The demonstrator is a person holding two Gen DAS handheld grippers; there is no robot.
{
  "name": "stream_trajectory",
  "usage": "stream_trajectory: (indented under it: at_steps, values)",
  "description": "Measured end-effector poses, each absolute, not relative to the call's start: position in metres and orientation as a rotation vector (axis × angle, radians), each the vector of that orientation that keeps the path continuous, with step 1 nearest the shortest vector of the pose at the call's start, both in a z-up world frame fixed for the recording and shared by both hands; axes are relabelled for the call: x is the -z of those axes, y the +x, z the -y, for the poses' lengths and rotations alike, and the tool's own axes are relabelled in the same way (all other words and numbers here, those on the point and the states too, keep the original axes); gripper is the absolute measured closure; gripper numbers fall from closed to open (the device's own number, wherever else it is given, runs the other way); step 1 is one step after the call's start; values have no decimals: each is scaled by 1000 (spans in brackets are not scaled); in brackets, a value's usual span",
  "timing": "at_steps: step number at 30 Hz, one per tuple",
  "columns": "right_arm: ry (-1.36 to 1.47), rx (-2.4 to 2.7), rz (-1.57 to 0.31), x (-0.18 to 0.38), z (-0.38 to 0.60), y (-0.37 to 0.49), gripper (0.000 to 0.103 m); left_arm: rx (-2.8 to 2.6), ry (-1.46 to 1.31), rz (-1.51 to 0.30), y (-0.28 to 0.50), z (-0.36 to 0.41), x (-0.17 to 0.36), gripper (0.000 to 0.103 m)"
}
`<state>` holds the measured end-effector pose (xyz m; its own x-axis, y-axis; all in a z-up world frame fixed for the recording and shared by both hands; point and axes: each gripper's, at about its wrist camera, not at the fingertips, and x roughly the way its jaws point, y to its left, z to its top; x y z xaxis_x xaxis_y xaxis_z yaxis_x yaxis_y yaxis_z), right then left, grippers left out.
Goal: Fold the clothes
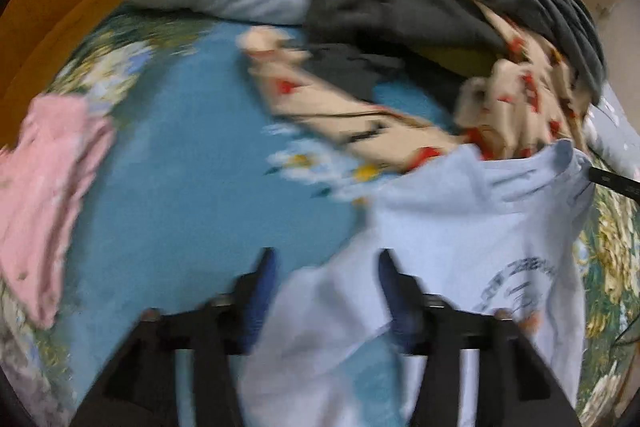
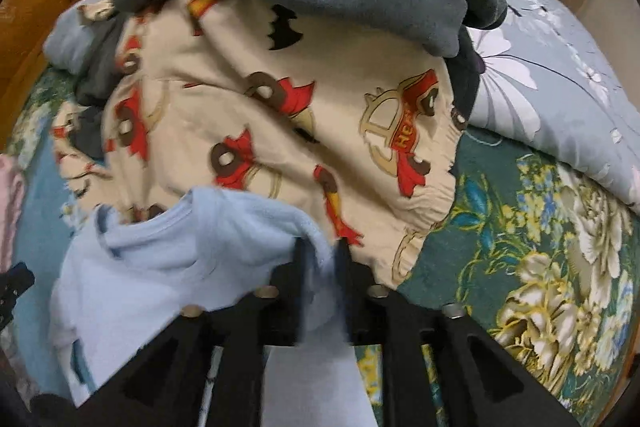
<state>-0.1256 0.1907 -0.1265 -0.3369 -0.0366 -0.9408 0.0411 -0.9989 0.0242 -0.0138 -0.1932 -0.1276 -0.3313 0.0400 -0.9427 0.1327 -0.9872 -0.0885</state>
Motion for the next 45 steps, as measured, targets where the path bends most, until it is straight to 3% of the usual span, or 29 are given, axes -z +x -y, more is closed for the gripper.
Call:
stream_trajectory:
  at_steps: [1,3,8,12,16,18,21,23,25,29,34,40,45]
  values:
    - [1729,2530,22,119,-194,-116,58,2465,1790,-272,-1,210,130,42]
    - [1646,2546,58,106,-200,-98,49,2379,1804,-352,25,243,135,42]
    - [1679,2547,119,107,-216,-57,49,2184,1933,-515,68,275,168,42]
    - [1738,2493,204,118,-217,-37,49,2091,2119,-343,65,247,197,45]
    - [1727,2460,218,118,-210,-24,49,2051,2224,3,51,221,209,47]
    - [1716,2457,211,114,-207,-21,49,2022,2281,66,47,211,217,70]
    - [1710,2455,226,109,-209,-16,49,2049,2301,115,45,196,215,93]
    - [1710,2457,251,107,-210,-13,49,2070,2287,218,45,182,212,99]
    - [1728,2455,291,109,-213,-12,49,2096,2247,357,48,170,207,100]
    - [1756,2436,402,115,-223,-9,49,2154,2056,390,53,174,180,100]
    - [1776,2443,422,119,-231,-5,49,2091,1388,920,70,158,118,100]
    - [1828,2397,512,133,-235,-2,49,2015,1657,1033,88,143,172,97]
    - [1837,2379,407,135,-233,5,49,2013,1823,903,82,146,193,97]
